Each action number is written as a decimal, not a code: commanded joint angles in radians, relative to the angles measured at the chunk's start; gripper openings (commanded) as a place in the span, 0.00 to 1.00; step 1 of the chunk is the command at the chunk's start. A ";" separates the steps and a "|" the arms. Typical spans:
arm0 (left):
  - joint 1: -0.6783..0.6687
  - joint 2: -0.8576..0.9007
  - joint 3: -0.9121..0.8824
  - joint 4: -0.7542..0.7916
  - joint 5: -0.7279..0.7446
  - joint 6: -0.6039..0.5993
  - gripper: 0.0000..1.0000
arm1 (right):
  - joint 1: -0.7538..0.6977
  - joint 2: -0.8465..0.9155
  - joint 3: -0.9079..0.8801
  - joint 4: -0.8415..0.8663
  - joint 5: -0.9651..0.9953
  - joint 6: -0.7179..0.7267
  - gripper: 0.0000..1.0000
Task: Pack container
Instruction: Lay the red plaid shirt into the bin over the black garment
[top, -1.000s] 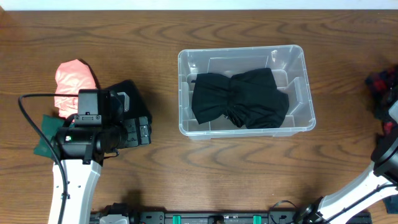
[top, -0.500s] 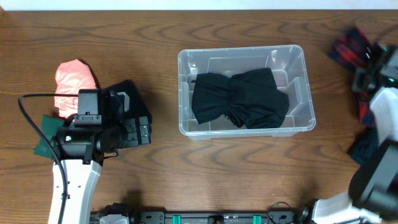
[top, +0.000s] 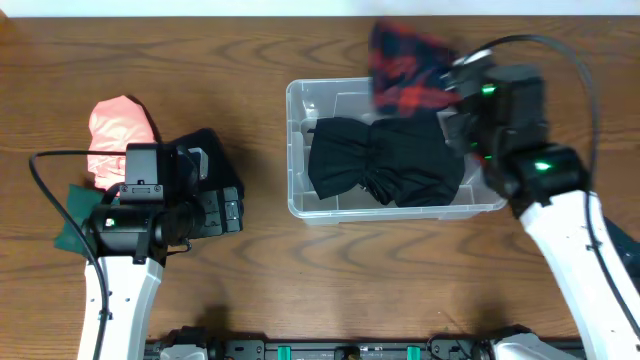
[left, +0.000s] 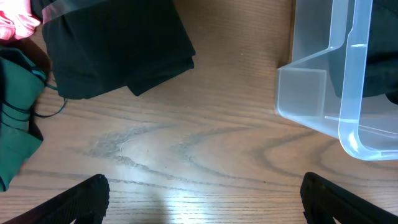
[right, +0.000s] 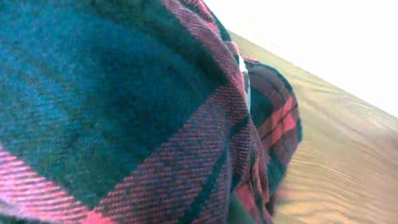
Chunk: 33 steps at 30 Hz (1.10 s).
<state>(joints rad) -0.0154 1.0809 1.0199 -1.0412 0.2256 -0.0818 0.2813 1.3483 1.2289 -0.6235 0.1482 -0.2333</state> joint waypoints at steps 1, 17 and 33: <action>-0.003 -0.002 0.020 -0.002 -0.002 -0.006 0.98 | 0.076 0.066 -0.001 -0.006 0.011 0.028 0.01; -0.003 -0.002 0.020 -0.006 -0.002 -0.006 0.98 | 0.223 0.315 0.012 -0.011 0.084 0.101 0.99; -0.003 -0.002 0.020 -0.005 -0.002 -0.006 0.98 | -0.215 -0.115 0.009 -0.559 0.366 0.982 0.99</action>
<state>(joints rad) -0.0154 1.0809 1.0199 -1.0439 0.2256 -0.0818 0.1783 1.2068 1.2572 -1.1095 0.5396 0.3359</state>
